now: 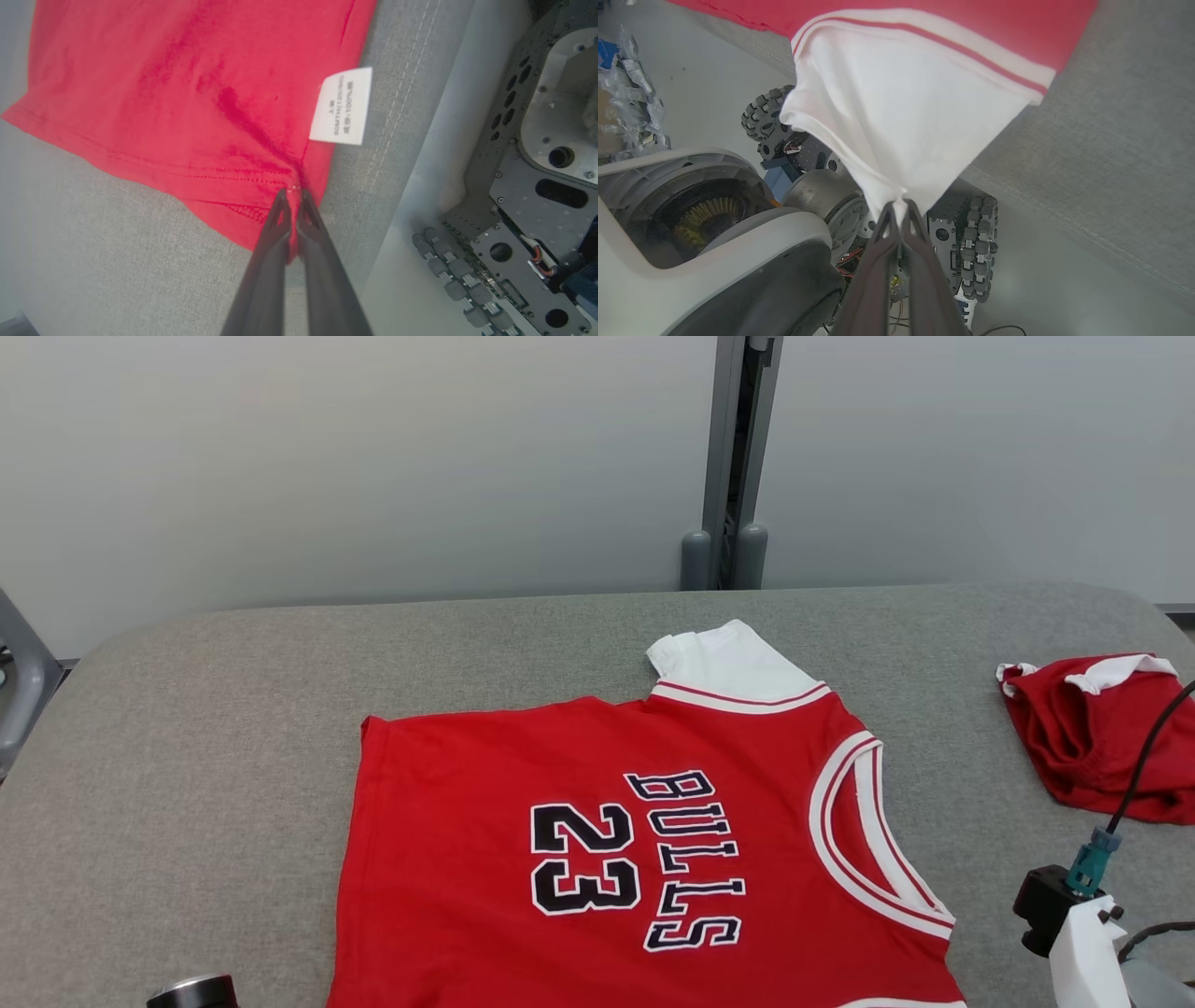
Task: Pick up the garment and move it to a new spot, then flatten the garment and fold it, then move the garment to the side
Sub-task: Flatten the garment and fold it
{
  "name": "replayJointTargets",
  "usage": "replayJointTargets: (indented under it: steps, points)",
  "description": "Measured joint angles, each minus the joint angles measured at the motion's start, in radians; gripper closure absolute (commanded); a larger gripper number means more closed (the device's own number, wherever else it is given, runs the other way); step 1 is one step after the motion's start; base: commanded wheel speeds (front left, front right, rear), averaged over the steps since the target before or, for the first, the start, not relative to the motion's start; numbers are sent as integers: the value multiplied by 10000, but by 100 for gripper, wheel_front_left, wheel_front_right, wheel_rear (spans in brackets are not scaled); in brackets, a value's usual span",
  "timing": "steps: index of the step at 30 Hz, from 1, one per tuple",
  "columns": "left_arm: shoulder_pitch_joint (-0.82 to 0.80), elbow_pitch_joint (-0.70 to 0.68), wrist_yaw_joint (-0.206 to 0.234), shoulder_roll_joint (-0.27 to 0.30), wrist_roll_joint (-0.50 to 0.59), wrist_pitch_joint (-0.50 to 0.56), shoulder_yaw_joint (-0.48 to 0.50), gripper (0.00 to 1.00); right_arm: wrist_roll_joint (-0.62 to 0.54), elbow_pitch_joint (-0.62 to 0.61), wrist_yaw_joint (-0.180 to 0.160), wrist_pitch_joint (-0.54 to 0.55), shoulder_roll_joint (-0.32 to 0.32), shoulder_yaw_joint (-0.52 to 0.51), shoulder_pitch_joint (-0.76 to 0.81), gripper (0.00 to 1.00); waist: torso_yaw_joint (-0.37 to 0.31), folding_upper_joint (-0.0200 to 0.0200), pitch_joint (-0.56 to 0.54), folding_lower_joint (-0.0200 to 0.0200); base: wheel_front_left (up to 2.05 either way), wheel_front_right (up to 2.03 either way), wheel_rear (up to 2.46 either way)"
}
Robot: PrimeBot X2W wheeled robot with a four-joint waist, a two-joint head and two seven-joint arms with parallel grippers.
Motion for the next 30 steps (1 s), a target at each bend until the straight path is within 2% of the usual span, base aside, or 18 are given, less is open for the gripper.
replayJointTargets:
  steps: [4,12,18,25,30]
  points:
    - [28,-65,0,2,-236,46,2,100,-13,31,0,-293,73,-92,39,100,26,0,72,0,0,0,0]
    - [-573,115,0,50,-1429,-63,4,100,-157,418,0,-982,397,-575,-227,100,52,0,370,0,0,0,0]
    - [-1242,675,0,-79,-3329,-328,4,100,-351,750,0,-1406,895,-922,-549,100,65,0,667,0,0,0,0]
    - [-1708,1463,0,-257,-4870,-546,29,100,-986,1058,0,-1779,1262,-1149,-833,100,79,0,874,1,0,0,0]
    - [-1746,2086,0,-428,-6182,-644,424,100,-1555,1290,0,-2109,1444,-1419,-1014,100,129,0,1049,1,0,0,0]
